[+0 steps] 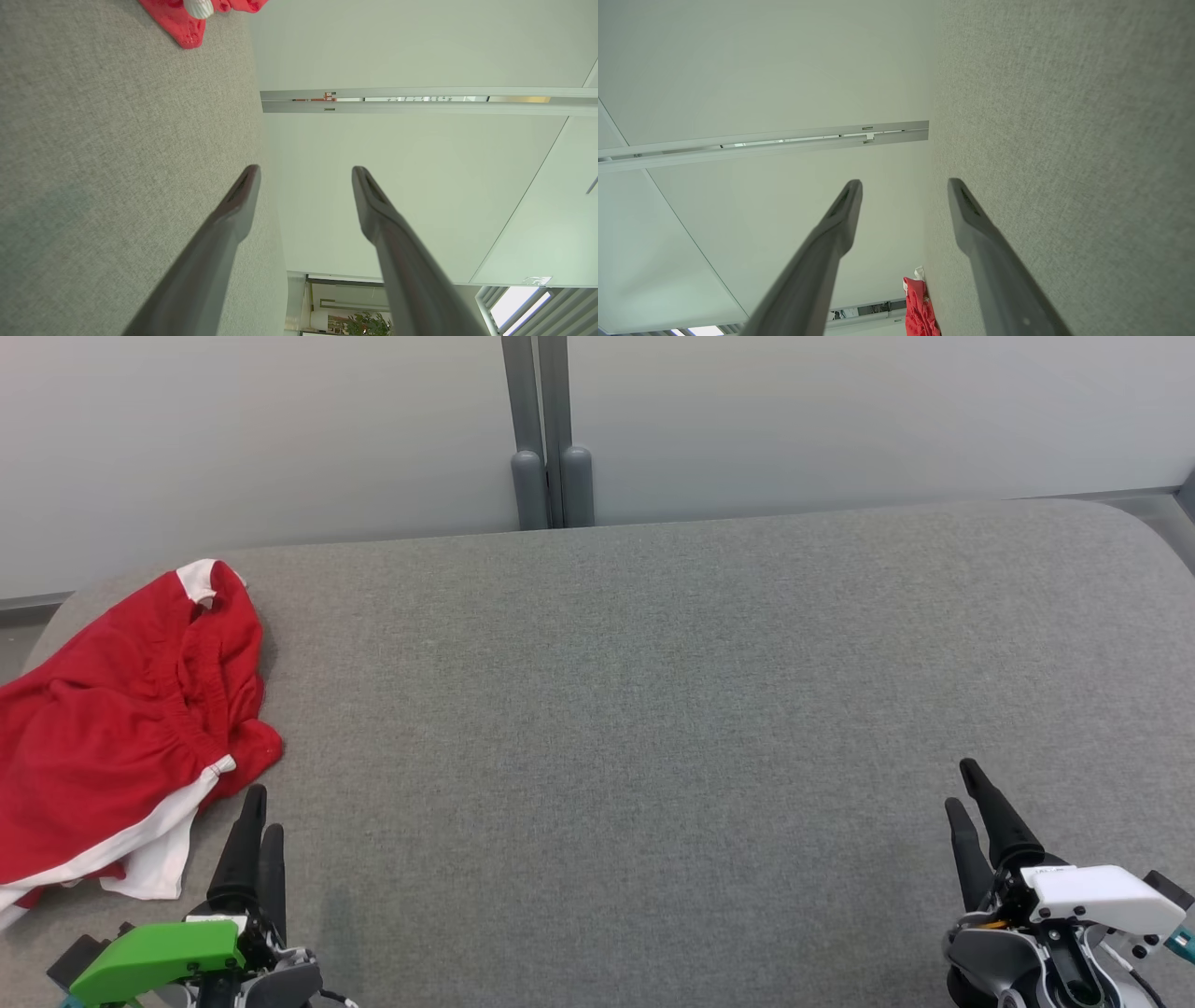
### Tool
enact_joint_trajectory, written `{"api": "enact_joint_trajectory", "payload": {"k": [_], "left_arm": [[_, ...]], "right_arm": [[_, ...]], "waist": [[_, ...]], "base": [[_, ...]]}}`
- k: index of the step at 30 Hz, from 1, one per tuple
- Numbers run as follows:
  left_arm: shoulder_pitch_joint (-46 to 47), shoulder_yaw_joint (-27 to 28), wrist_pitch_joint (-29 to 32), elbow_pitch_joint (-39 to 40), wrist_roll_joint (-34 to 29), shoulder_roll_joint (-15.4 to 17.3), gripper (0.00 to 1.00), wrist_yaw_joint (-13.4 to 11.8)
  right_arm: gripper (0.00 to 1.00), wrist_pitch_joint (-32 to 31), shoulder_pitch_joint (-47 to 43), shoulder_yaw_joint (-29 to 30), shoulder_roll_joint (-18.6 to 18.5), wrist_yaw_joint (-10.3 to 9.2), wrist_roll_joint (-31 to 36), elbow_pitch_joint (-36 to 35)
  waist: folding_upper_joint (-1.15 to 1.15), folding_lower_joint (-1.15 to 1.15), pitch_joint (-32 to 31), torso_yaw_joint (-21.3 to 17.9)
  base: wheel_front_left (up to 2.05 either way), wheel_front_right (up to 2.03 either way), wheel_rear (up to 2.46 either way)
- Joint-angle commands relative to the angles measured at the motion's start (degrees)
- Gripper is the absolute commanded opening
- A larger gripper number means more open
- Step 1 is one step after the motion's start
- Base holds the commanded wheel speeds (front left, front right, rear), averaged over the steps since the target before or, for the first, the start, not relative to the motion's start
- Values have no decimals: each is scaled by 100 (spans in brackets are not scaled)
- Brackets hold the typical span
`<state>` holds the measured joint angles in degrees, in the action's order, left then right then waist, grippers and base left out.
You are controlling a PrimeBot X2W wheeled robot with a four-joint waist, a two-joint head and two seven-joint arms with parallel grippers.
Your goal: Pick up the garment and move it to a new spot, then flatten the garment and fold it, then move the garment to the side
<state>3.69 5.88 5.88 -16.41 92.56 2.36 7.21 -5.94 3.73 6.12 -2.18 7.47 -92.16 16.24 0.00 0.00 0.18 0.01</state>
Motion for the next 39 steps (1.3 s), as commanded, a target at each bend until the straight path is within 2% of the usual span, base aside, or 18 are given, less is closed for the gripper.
{"api": "enact_joint_trajectory", "payload": {"k": [1,7,13,28,39], "left_arm": [[84,-37,-63,117,-59,19,100,6],[43,-140,-232,154,-188,23,100,8],[18,-210,-390,186,-579,26,100,10],[-42,-454,-743,251,-2517,119,100,16],[-156,-372,-969,341,-4035,91,100,0]], "right_arm": [[100,65,97,-52,-23,1,32,-123],[100,235,53,-150,-28,1,269,-180],[100,392,30,-181,-33,1,894,-314],[100,747,-37,-314,-77,2,3326,-812],[100,972,-102,-353,-120,2,4656,-888]], "waist": [[0,0,0,2],[0,0,-1,8],[0,0,-1,19],[0,0,6,56],[0,0,29,60]], "base": [[0,0,0],[0,0,0],[0,0,0],[0,0,0],[0,0,0]]}}
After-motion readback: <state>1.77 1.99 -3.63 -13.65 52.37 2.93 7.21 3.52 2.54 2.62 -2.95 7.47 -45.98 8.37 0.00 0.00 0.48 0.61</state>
